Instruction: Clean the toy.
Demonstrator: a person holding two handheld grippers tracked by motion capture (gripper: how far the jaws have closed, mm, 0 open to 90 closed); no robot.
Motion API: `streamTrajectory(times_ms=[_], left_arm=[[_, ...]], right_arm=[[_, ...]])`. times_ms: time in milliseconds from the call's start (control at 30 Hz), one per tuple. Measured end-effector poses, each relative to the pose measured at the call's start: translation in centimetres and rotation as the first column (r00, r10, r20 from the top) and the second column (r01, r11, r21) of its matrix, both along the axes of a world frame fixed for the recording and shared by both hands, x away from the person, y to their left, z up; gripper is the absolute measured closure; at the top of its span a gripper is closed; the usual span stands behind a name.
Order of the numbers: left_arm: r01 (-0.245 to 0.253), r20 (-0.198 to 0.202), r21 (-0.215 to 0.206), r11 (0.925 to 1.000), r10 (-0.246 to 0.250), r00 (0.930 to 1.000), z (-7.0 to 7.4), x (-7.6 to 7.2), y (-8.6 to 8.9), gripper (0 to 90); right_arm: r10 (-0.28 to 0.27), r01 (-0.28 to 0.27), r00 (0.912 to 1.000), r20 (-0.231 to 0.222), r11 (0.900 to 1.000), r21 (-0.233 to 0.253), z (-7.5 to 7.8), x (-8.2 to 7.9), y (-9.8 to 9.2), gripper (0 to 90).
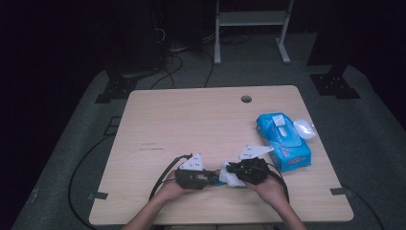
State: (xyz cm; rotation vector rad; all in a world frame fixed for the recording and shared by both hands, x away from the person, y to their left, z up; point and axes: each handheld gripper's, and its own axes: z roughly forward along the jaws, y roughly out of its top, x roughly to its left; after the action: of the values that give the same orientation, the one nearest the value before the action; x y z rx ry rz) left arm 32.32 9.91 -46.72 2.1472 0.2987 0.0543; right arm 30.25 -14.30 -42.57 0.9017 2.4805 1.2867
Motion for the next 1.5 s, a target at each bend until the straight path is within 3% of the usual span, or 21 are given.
streamTrajectory(times_ms=[200,267,367,500,600,800,933,1033,1167,1400,1500], left_arm=[[-0.007,-0.002,-0.006,1.0,0.007,1.0,0.0,0.4,0.2,70.5],[-0.009,0.008,-0.009,0.9999,0.009,0.9999,0.0,0.6,0.2,70.5],[-0.002,0.029,0.001,1.0,0.002,0.9996,0.1,0.6,0.3,70.6],[-0.024,0.043,-0.03,0.9992,0.026,0.9987,0.4,1.2,1.1,71.8],[-0.043,0.067,-0.026,0.9987,0.045,0.9967,0.5,1.7,1.7,72.0],[-0.063,0.063,-0.022,0.9977,0.065,0.9959,0.1,2.3,2.4,72.0],[-0.06,0.068,-0.017,0.9981,0.061,0.9958,0.0,2.4,2.5,72.0],[-0.062,0.064,-0.02,0.9979,0.063,0.996,-0.1,2.4,2.6,72.0],[-0.06,0.064,-0.021,0.9979,0.062,0.996,-0.1,2.4,2.6,72.0],[-0.065,0.055,-0.025,0.9976,0.066,0.9963,-0.1,2.5,2.8,72.0],[-0.061,0.061,-0.02,0.9979,0.062,0.9962,-0.1,2.5,2.8,72.0]], right_arm=[[-0.012,0.012,0.9999,0.01,1.0,0.0,0.2,0.3,0.7,84.7],[0.0,0.0,1.0,0.008,1.0,0.022,0.4,0.4,1.2,84.7],[0.025,-0.025,0.9996,0.015,1.0,0.012,0.5,0.7,2.5,84.7],[0.035,-0.035,0.9992,0.019,0.999,0.019,0.6,1.4,3.8,84.6],[0.027,-0.028,0.9995,0.016,0.999,0.034,0.7,2.1,4.3,84.7],[0.02,-0.02,0.9996,0.02,1.0,0.016,0.4,3.2,5.3,84.7],[0.0,0.0,0.9999,0.014,1.0,0.011,0.3,3.7,4.4,84.6],[-0.052,0.053,0.9981,0.032,0.998,-0.021,0.5,4.0,2.9,84.6],[-0.097,0.097,0.9951,0.016,0.995,-0.005,0.4,4.2,1.7,84.6],[-0.009,0.009,0.9993,0.036,1.0,0.011,0.2,3.4,4.6,84.6],[-0.009,0.008,0.9995,0.03,1.0,0.016,0.1,3.5,4.3,84.6]])
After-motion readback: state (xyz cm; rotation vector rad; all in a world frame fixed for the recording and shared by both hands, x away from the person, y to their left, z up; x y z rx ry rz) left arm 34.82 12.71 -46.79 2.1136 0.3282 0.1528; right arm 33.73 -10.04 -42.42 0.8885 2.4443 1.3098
